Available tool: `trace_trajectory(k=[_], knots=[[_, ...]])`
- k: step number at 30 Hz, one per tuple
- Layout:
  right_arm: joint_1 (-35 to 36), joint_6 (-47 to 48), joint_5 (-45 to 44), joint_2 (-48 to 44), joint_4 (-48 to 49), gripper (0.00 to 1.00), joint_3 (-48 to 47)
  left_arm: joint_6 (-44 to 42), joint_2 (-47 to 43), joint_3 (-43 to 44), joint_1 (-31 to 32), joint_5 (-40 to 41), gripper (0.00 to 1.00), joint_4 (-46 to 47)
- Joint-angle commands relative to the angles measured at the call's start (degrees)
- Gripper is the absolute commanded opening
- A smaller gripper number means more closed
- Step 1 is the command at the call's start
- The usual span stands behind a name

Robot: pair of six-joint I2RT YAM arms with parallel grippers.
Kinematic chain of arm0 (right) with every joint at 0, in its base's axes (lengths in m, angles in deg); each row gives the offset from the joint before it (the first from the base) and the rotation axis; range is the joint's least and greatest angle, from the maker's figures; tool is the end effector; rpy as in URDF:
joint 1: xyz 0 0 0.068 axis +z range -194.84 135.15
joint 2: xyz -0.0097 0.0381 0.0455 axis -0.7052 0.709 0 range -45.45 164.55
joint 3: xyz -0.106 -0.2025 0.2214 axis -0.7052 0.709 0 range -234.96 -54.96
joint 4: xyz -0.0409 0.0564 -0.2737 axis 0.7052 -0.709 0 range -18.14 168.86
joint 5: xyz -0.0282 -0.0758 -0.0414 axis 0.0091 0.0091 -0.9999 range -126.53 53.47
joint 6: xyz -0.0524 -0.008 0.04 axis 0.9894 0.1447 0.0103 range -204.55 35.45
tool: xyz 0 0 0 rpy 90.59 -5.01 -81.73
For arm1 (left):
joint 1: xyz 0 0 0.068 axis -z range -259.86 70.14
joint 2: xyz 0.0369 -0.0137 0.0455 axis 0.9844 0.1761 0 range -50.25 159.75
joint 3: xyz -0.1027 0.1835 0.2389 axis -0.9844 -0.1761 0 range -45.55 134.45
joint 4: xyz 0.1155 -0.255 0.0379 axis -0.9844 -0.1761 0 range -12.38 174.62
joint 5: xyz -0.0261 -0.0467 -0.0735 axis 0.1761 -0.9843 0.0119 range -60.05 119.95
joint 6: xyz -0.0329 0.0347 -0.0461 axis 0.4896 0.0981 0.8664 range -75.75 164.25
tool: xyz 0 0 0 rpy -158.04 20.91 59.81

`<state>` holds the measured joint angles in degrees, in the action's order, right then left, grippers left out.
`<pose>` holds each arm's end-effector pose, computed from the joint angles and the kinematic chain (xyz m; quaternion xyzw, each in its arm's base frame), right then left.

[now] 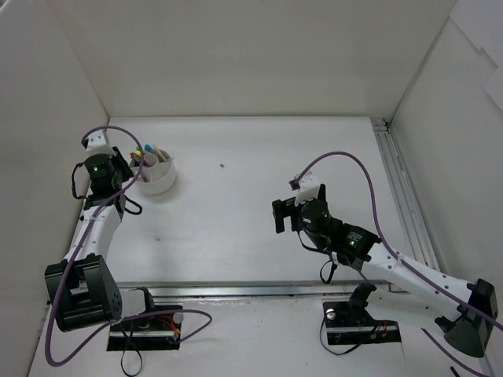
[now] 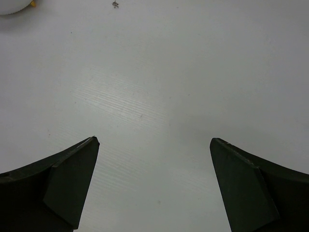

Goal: Sort the stationery into containers
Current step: Place the stapler in the storage box.

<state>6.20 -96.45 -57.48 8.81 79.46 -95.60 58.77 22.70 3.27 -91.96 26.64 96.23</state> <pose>0.1607 0.1688 0.3333 -0.1512 0.7631 0.1982 0.5963 0.3144 0.0643 0.3286 -0.1619 0.7629 -0.0357 0.6250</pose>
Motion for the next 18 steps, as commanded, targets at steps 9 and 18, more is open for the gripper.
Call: trace_trajectory(k=[9,18], knots=[[-0.07,0.12,-4.89,-1.53,1.33,0.98,-2.16,6.92,3.07,-0.21,1.02,6.74,0.00,15.18],[-0.25,-0.32,-6.29,-2.14,0.81,0.98,-1.81,10.34,8.17,-0.74,1.02,4.54,0.00,19.06]])
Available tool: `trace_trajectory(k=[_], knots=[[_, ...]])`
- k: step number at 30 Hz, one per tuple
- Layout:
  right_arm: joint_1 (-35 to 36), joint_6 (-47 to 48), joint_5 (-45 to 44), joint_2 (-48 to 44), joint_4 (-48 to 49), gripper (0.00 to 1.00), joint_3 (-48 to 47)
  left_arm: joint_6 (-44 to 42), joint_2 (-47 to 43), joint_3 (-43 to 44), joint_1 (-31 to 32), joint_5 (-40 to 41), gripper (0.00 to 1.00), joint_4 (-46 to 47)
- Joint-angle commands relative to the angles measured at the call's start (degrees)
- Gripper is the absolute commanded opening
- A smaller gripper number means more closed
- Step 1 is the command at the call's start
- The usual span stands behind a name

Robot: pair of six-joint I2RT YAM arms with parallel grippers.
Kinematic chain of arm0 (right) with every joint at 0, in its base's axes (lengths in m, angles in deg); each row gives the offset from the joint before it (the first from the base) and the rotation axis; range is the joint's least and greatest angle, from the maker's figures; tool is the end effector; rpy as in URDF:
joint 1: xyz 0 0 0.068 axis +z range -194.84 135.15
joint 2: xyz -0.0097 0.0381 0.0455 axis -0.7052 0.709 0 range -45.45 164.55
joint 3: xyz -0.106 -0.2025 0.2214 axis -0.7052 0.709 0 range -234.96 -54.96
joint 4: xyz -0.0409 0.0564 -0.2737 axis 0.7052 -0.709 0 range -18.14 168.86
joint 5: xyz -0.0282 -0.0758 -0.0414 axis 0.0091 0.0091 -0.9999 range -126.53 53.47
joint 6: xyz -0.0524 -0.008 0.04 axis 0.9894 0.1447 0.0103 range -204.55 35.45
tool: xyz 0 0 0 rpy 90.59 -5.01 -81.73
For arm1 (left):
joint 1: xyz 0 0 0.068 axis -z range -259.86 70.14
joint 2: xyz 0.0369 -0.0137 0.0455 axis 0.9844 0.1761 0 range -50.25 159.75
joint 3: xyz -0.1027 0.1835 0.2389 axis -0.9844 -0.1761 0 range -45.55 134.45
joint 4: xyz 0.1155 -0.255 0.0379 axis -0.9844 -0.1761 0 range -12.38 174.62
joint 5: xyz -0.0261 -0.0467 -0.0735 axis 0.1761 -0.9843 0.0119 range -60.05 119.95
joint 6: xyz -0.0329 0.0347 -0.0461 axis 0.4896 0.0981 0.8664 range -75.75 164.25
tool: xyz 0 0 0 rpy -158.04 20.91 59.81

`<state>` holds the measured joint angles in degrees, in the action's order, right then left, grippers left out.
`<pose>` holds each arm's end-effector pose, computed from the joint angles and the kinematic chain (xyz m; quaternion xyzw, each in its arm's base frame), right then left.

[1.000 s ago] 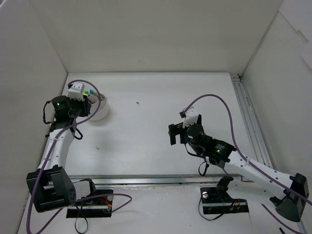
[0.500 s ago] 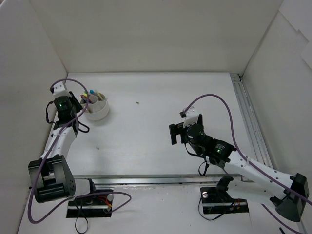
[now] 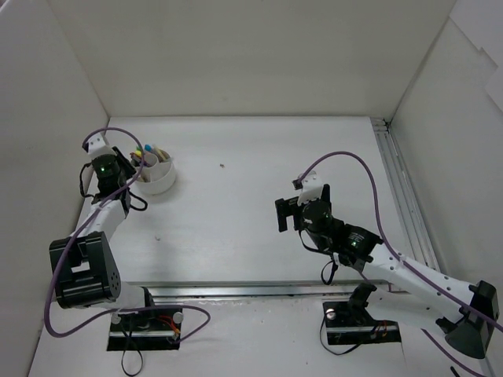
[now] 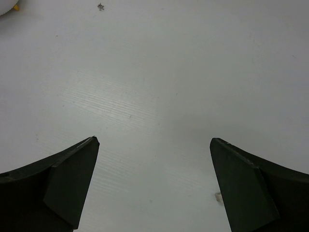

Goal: Sort the stationery into containers
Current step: Place the stapler in the storage box.

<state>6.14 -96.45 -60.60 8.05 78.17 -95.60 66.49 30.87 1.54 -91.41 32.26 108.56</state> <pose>0.1600 0.1634 0.3337 -0.1354 0.7672 0.1759 0.6018 0.3442 0.0725 0.2985 -0.2351 0.7295 -0.0444 0.6407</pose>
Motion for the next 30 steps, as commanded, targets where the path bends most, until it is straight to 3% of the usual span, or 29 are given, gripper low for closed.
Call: trace_trajectory(k=[1,7,30], knots=[[-0.18,-0.32,-3.26,-1.38,2.01,0.98,-1.72,2.81,0.52,1.42,0.48,-1.42,0.00,6.73],[-0.27,-0.58,-2.91,-2.08,1.83,0.98,-1.46,2.55,2.29,1.43,2.32,-2.57,0.00,9.97],[-0.18,-1.55,-4.31,-4.28,1.04,0.98,-0.40,6.85,6.94,1.07,11.46,17.38,0.00,9.29]])
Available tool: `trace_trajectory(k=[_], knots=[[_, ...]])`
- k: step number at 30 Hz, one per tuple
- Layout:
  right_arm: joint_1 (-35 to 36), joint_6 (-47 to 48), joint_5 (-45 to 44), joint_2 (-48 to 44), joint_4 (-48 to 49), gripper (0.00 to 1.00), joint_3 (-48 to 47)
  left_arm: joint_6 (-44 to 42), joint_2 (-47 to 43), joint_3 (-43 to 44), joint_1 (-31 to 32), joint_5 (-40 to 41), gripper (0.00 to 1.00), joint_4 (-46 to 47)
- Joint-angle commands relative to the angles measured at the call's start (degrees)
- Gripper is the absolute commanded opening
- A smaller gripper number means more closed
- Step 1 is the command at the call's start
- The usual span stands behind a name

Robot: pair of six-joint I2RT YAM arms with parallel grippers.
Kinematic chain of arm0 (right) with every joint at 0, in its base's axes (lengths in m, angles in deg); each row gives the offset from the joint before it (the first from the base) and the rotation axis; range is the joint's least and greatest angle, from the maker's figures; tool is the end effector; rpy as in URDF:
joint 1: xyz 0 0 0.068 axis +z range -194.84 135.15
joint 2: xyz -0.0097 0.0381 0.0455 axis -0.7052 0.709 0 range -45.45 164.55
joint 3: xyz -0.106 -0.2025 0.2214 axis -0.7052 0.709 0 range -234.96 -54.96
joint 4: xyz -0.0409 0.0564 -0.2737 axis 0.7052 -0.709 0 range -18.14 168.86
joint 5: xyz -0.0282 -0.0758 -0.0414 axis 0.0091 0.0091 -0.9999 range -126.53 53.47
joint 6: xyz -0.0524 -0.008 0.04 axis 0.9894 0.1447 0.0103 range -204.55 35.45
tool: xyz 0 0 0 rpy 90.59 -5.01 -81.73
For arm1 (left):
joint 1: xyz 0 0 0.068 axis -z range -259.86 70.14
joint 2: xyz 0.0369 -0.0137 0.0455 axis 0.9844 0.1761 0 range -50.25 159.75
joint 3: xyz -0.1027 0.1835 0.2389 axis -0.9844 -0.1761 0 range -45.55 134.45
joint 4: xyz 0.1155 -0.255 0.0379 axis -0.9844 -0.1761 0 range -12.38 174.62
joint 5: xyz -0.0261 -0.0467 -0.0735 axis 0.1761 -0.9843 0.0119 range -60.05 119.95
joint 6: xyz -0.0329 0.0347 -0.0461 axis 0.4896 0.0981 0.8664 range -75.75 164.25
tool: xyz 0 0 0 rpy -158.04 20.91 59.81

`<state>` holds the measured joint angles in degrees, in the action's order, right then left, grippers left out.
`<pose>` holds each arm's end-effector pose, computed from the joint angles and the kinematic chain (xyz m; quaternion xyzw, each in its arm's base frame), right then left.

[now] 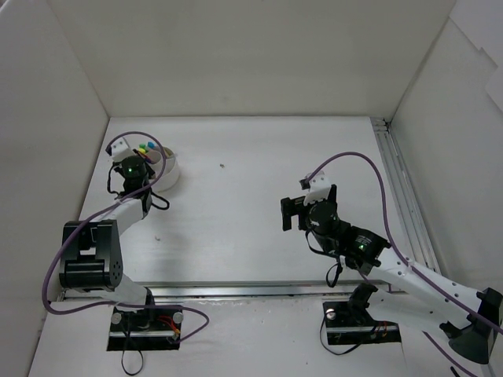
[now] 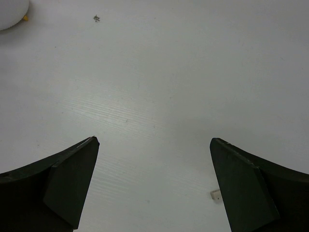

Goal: Sort the stationery into containers
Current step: Place the stapler in the storage box.

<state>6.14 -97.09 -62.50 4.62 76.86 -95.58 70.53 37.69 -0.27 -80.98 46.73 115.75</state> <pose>0.1519 0.1509 0.3430 -0.1140 0.7591 0.1768 0.6161 0.3676 0.0224 0.2622 -0.2711 0.7226 -0.0260 0.6354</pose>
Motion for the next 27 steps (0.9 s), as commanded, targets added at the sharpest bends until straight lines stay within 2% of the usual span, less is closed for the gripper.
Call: trace_trajectory(k=[1,5,8,12,19,27], knots=[[-0.18,-1.09,-2.67,-1.19,2.26,0.98,-0.25,3.50,0.47,3.24,1.04,3.78,0.00,0.70],[-0.27,-1.26,-2.76,-1.99,2.35,0.98,0.02,6.23,-0.14,3.24,1.04,4.58,0.00,-0.73],[-0.18,-1.26,-2.85,-2.34,2.26,0.98,-0.07,6.59,-0.75,4.11,1.74,10.63,0.00,-3.35],[-0.18,-1.00,-2.59,-2.25,2.35,0.98,0.02,6.15,-1.89,4.82,1.74,14.42,0.00,-6.35],[-0.35,-0.74,-2.85,-2.08,2.35,0.98,-0.16,2.20,-2.34,6.40,1.74,12.76,0.00,-5.30],[-0.18,-0.82,-3.82,-3.39,0.68,0.98,0.01,4.13,3.28,11.06,1.74,11.09,0.00,-8.90]])
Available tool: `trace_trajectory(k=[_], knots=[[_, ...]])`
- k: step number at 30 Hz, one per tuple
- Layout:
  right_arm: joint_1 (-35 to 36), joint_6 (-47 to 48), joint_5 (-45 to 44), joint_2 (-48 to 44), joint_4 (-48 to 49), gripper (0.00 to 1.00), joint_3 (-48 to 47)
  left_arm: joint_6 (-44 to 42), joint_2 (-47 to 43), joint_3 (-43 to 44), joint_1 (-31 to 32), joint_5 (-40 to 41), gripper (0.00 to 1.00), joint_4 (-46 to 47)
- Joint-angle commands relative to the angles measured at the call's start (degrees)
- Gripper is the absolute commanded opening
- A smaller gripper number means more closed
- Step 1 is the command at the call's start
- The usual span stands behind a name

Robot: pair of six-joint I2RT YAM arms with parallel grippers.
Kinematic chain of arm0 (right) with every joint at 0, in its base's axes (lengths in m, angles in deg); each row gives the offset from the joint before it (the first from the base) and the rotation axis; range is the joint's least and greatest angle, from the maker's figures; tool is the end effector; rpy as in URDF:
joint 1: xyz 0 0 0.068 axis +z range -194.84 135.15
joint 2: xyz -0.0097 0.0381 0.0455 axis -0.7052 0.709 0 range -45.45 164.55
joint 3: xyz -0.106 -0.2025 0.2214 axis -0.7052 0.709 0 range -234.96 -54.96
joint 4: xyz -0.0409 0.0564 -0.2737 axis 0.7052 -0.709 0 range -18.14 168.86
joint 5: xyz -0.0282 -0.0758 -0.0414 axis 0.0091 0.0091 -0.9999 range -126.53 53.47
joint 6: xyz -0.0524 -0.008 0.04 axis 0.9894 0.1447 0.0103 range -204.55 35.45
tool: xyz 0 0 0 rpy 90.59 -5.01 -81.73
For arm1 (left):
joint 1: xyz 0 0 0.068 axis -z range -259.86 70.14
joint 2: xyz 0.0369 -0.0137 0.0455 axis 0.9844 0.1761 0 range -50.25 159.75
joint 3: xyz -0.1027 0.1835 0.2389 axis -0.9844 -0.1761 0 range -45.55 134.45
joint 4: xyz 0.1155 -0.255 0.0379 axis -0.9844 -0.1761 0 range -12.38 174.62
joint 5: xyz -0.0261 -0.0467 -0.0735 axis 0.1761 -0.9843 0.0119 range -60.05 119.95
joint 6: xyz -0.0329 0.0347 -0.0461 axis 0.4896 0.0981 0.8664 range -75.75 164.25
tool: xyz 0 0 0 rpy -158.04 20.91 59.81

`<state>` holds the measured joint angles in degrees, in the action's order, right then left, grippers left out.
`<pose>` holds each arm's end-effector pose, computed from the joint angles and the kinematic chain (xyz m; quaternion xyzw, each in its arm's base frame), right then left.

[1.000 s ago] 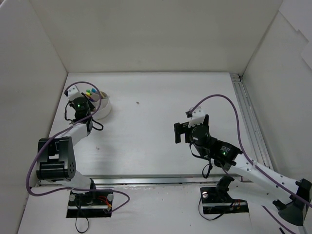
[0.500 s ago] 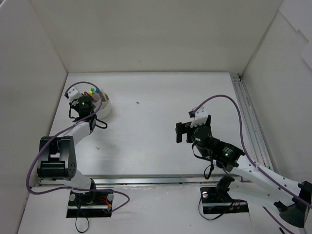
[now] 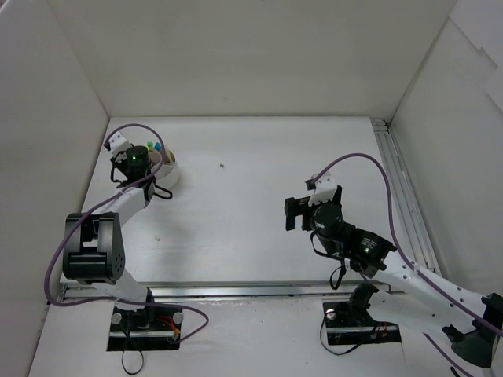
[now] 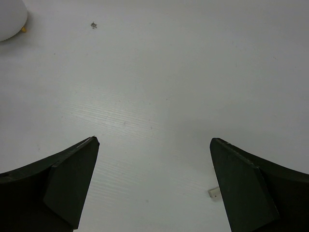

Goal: Sort the stationery into containers
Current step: Place the stapler in the storage box.

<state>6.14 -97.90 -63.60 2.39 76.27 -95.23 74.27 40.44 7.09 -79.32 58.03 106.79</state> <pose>0.1465 0.1428 0.3467 -0.0983 0.7542 0.1802 0.6237 0.3873 0.0212 0.2738 -0.3383 0.7115 0.0327 0.6150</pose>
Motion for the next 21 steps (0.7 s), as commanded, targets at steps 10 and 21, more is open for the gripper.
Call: trace_trajectory(k=[10,21], knots=[[-0.36,-0.28,-2.99,-0.99,0.75,0.98,-0.51,3.38,2.47,5.72,0.08,-1.53,0.08,-4.15],[-0.27,-0.89,-2.11,-0.99,0.74,0.98,-0.42,4.44,-1.31,4.23,0.08,-4.34,0.49,-6.62]])
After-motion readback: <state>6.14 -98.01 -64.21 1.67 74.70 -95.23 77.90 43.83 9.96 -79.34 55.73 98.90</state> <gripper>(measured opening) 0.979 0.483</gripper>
